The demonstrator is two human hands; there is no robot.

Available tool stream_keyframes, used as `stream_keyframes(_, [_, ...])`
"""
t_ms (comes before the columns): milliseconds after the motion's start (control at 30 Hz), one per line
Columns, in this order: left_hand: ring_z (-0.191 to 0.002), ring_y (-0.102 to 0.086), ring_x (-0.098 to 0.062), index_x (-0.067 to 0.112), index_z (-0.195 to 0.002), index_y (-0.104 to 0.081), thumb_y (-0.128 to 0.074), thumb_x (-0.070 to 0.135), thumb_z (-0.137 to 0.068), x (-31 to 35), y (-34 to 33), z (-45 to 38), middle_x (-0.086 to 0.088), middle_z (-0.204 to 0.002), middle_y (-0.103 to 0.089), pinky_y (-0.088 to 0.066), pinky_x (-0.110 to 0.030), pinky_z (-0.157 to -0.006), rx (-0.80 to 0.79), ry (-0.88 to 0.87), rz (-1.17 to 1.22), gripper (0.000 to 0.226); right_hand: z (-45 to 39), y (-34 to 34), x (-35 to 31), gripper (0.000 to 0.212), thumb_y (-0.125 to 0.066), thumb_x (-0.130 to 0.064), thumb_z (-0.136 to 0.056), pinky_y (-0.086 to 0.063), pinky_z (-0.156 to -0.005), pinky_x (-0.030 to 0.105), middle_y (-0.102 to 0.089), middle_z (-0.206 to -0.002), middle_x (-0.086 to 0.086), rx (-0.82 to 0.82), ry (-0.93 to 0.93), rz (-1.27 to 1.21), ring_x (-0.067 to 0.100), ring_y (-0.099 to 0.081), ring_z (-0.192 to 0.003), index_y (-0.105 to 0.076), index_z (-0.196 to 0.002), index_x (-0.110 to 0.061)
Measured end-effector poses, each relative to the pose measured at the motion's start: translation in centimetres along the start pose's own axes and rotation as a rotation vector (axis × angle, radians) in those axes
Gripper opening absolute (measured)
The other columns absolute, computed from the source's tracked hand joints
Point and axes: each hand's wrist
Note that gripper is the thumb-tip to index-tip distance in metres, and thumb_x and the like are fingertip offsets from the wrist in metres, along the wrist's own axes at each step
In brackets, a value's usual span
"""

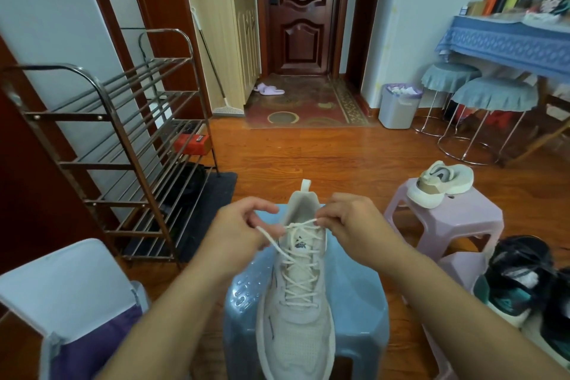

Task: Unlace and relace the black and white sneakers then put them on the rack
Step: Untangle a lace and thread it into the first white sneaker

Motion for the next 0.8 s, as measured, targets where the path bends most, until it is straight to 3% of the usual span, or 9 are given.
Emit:
stream_keyframes(133, [-0.061, -0.062, -0.014, -0.003, -0.107, -0.068, -0.071, -0.001, -0.086, -0.3, 2.0, 0.6, -0.006, -0.07, -0.065, -0.056, -0.022, -0.055, -0.067, 0.474, 0.567, 0.022, 0.4, 0.5, 0.2, 0.012, -0.063, -0.023, -0.097, -0.052, -0.071, 0.041, -0.058, -0.085, -0.01, -0.026, 0.02, 0.063, 0.01, -0.057, -0.079, -0.074, -0.092, -0.023])
stream_keyframes(200, [-0.068, -0.066, -0.016, -0.001, -0.101, -0.069, -0.065, 0.009, -0.094, -0.3, 1.0, 0.5, -0.009, -0.074, -0.069, -0.058, -0.022, -0.058, -0.035, 0.548, 0.734, 0.012, 0.6, 0.5, -0.4, 0.01, -0.061, -0.025, -0.098, -0.051, -0.075, 0.037, -0.057, -0.088, -0.012, -0.031, -0.015, 0.02, 0.008, -0.057, -0.082, -0.071, -0.094, -0.025])
stream_keyframes(333, [-0.087, -0.067, -0.018, 0.004, -0.107, -0.068, -0.047, 0.028, -0.108, 0.4, -1.2, 0.1, -0.005, -0.083, -0.074, -0.052, -0.03, -0.077, 0.012, 0.584, 0.802, 0.032, 1.0, 0.6, -1.7, 0.013, -0.064, -0.018, -0.095, -0.05, -0.073, 0.023, -0.058, -0.092, -0.016, 0.01, -0.101, -0.111, 0.005, -0.059, -0.086, -0.061, -0.09, -0.029])
stream_keyframes(433, [-0.065, -0.056, -0.015, 0.003, -0.117, -0.062, -0.044, 0.025, -0.11, 1.3, -2.3, -0.3, 0.002, -0.06, -0.052, -0.046, -0.029, -0.066, 0.111, 0.417, 0.533, 0.029, 0.9, 0.5, -2.7, 0.02, -0.069, -0.013, -0.092, -0.046, -0.07, 0.017, -0.061, -0.089, -0.014, 0.058, -0.108, -0.183, 0.008, -0.059, -0.083, -0.064, -0.085, -0.03])
stream_keyframes(567, [-0.09, -0.064, -0.02, 0.019, -0.121, -0.05, -0.039, 0.026, -0.107, 3.2, -3.5, -0.1, -0.004, -0.101, -0.066, -0.051, -0.042, -0.079, -0.057, 0.043, -0.352, 0.019, 0.4, -0.1, -4.1, 0.018, -0.074, -0.006, -0.087, -0.041, -0.069, 0.013, -0.057, -0.099, -0.012, 0.132, -0.039, -0.266, 0.005, -0.057, -0.077, -0.071, -0.089, -0.024])
stream_keyframes(633, [-0.089, -0.066, -0.021, 0.023, -0.114, -0.059, -0.041, 0.023, -0.104, 3.6, -3.4, -0.1, -0.004, -0.1, -0.068, -0.053, -0.043, -0.078, -0.193, -0.005, -0.392, 0.021, 0.1, -0.3, -4.3, 0.018, -0.073, -0.005, -0.086, -0.04, -0.07, 0.011, -0.057, -0.108, -0.01, 0.188, -0.049, -0.284, -0.004, -0.055, -0.078, -0.073, -0.091, -0.021])
stream_keyframes(667, [-0.078, -0.064, -0.019, 0.024, -0.108, -0.063, -0.044, 0.022, -0.101, 3.5, -3.2, -0.1, -0.001, -0.089, -0.067, -0.051, -0.039, -0.069, -0.245, -0.012, -0.366, 0.021, 0.0, -0.3, -4.3, 0.015, -0.073, -0.007, -0.087, -0.04, -0.07, 0.011, -0.057, -0.109, -0.01, 0.205, -0.061, -0.29, -0.006, -0.054, -0.078, -0.073, -0.092, -0.021])
stream_keyframes(733, [-0.058, -0.046, -0.013, 0.024, -0.091, -0.066, -0.052, 0.019, -0.097, 3.3, -2.6, 0.1, 0.007, -0.066, -0.051, -0.036, -0.026, -0.052, -0.342, -0.053, -0.366, 0.017, -0.1, -0.4, -4.3, 0.01, -0.073, -0.012, -0.089, -0.038, -0.067, 0.012, -0.061, -0.104, -0.011, 0.227, -0.076, -0.331, -0.003, -0.055, -0.075, -0.071, -0.091, -0.022])
stream_keyframes(800, [-0.054, -0.036, -0.012, 0.02, -0.084, -0.067, -0.058, 0.029, -0.1, 3.1, -2.4, 0.2, 0.007, -0.061, -0.041, -0.027, -0.024, -0.047, -0.369, -0.082, -0.381, 0.02, -0.3, -0.6, -4.2, 0.006, -0.069, -0.02, -0.093, -0.039, -0.067, 0.015, -0.066, -0.099, -0.013, 0.205, -0.125, -0.329, 0.0, -0.058, -0.075, -0.071, -0.097, -0.023])
Point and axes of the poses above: each hand's wrist, its own z-axis away from the middle knuckle, its own y-axis out of the back of the hand, x = y × z
